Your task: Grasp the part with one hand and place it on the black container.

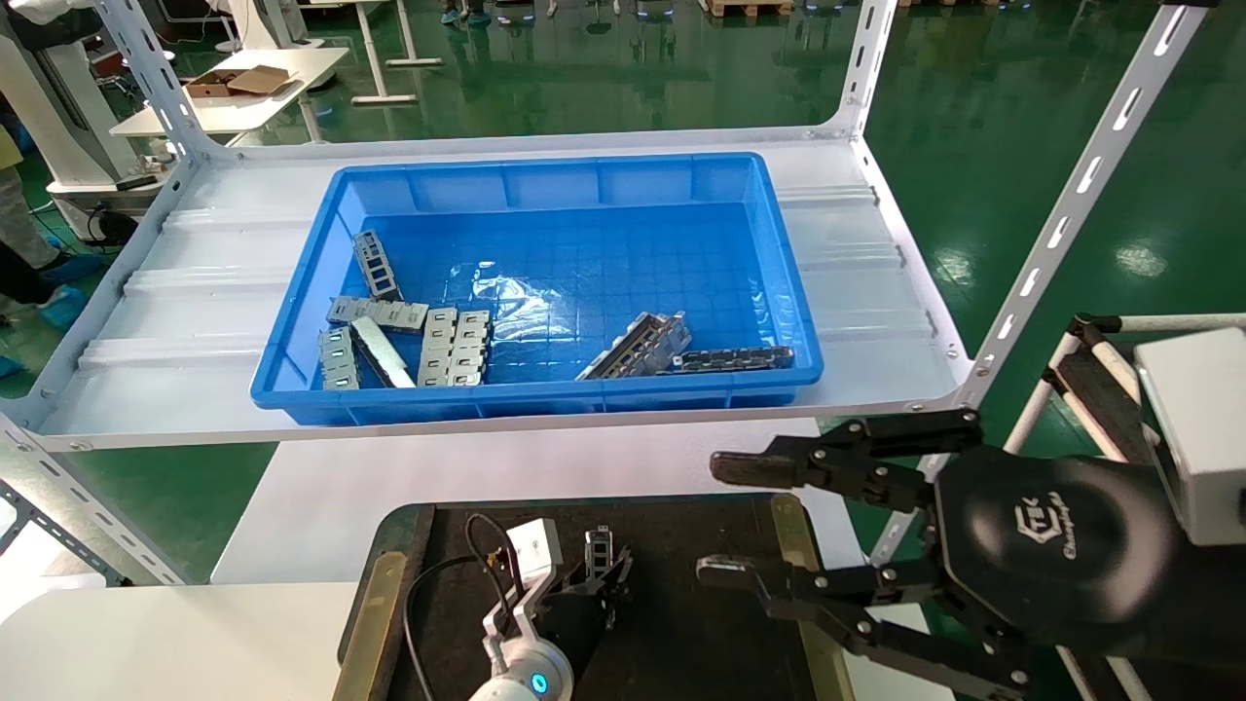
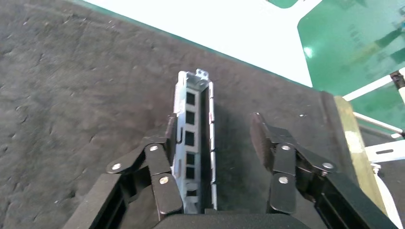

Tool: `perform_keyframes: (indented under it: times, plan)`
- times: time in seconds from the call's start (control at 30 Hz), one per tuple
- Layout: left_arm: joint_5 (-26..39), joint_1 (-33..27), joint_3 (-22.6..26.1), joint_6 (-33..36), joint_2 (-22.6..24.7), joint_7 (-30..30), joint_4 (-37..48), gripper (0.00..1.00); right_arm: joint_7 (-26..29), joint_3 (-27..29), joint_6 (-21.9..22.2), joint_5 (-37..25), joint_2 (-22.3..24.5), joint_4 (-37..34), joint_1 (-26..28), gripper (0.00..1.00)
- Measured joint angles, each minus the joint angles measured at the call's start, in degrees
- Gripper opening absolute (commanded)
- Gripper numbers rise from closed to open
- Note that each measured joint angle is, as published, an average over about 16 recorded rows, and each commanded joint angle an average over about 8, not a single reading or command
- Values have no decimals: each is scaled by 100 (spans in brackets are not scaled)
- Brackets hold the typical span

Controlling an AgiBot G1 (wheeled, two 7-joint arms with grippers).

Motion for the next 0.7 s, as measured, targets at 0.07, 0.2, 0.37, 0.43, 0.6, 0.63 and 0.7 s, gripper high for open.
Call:
perform_keyframes:
  times: [0.07, 0.2, 0.37, 0.43, 0.6, 0.63, 0.7]
  plan:
    - [46, -20, 3, 11, -7, 0, -33, 100, 0, 0, 0, 0, 0, 0, 0, 100]
    - [176, -46, 26, 74, -31, 11, -84, 100, -1, -1, 0, 1, 0, 0, 0, 100]
    - [352, -71, 85, 216, -117, 59, -160, 100, -1, -2, 1, 1, 1, 0, 0, 100]
    - [430, -85, 107, 287, -183, 81, -213, 100, -1, -2, 1, 2, 1, 0, 1, 100]
    - [648, -145, 135, 514, -453, 116, -439, 100, -2, -3, 1, 2, 1, 0, 1, 100]
    - [698, -163, 134, 573, -525, 118, -502, 100, -2, -3, 1, 2, 1, 0, 1, 100]
    - [809, -206, 123, 712, -688, 116, -649, 100, -2, -4, 2, 3, 1, 0, 1, 100]
